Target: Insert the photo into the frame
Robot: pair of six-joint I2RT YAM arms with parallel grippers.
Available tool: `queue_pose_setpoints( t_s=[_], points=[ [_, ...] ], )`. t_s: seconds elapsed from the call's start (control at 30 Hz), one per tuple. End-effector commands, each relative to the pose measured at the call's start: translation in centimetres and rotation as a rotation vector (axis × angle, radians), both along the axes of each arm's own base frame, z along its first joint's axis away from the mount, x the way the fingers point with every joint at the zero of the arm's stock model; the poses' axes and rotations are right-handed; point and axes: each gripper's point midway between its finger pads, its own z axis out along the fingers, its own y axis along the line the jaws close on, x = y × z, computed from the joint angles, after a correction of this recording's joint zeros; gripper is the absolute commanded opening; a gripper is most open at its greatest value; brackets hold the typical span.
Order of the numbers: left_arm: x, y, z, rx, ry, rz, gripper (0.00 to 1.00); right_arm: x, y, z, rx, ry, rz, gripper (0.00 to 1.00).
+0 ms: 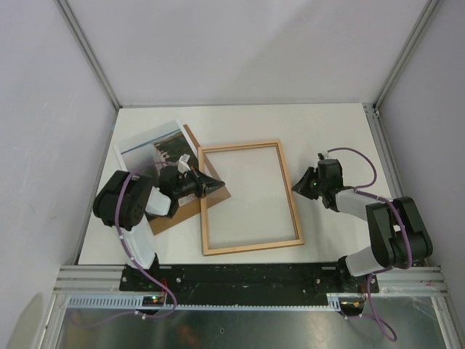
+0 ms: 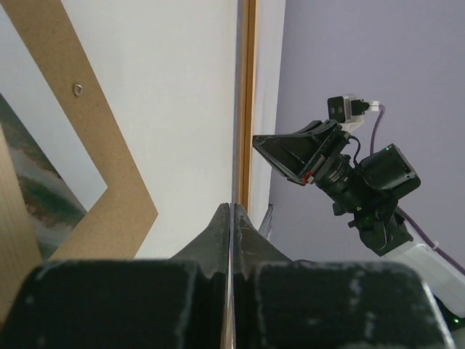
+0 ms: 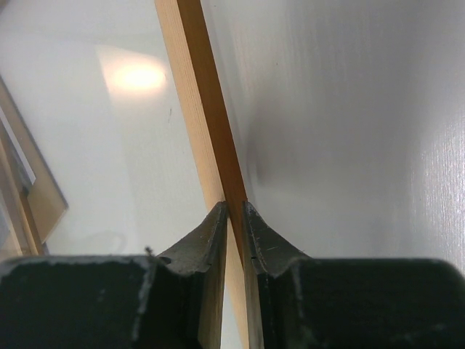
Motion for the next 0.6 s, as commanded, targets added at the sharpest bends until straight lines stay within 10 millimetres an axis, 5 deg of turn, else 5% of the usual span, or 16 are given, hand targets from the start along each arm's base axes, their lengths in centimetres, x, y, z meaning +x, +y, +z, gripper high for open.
queue_pose_setpoints(
  t_s=[0.0, 0.57],
  points=[
    [0.0, -0.1, -0.1, 0.02, -0.029, -0.01, 0.0, -1.0, 0.1, -1.2, -0.037, 0.053, 0.027, 0.17],
    [1.2, -0.5, 0.7, 0.016, -0.064, -0.02, 0.0, -1.0, 0.2, -1.2, -0.036, 0.05, 0.033, 0.17]
  ],
)
